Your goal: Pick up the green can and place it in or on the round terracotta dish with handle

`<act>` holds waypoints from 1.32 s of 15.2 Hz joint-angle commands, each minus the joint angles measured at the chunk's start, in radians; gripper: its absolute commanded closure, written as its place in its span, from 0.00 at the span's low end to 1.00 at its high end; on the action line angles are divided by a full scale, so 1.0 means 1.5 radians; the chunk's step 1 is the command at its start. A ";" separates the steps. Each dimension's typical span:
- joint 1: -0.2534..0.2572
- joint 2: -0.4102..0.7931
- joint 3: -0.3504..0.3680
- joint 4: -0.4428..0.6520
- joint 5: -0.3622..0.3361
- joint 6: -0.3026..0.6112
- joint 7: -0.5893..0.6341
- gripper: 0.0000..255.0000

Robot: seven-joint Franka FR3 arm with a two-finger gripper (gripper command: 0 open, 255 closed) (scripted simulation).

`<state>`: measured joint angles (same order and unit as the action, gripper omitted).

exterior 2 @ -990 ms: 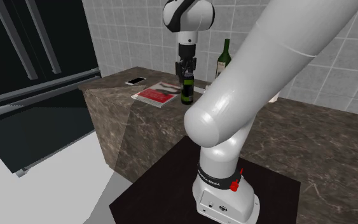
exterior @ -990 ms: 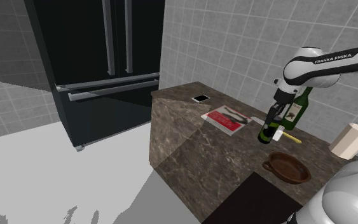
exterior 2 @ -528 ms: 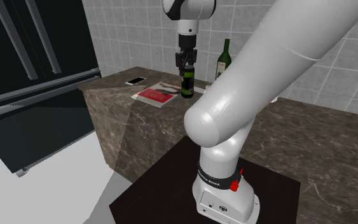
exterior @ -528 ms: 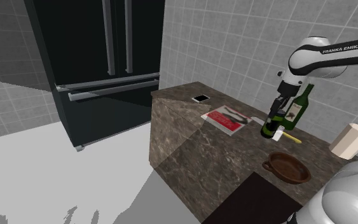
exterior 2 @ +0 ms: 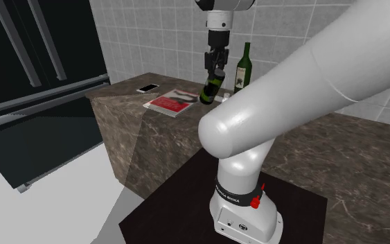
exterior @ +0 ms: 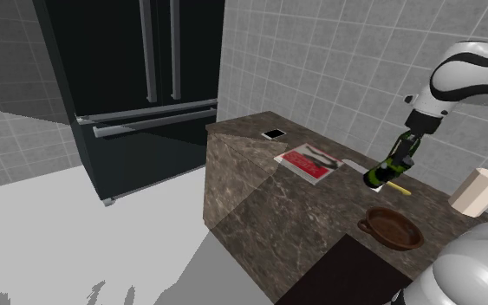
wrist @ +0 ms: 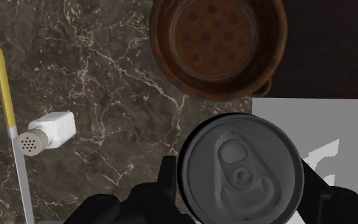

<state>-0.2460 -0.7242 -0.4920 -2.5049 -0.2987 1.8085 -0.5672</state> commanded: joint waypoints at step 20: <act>-0.095 -0.164 -0.032 -0.166 -0.084 0.000 -0.033 1.00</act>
<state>-0.3845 -0.9671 -0.5361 -2.7391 -0.4198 1.7958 -0.6182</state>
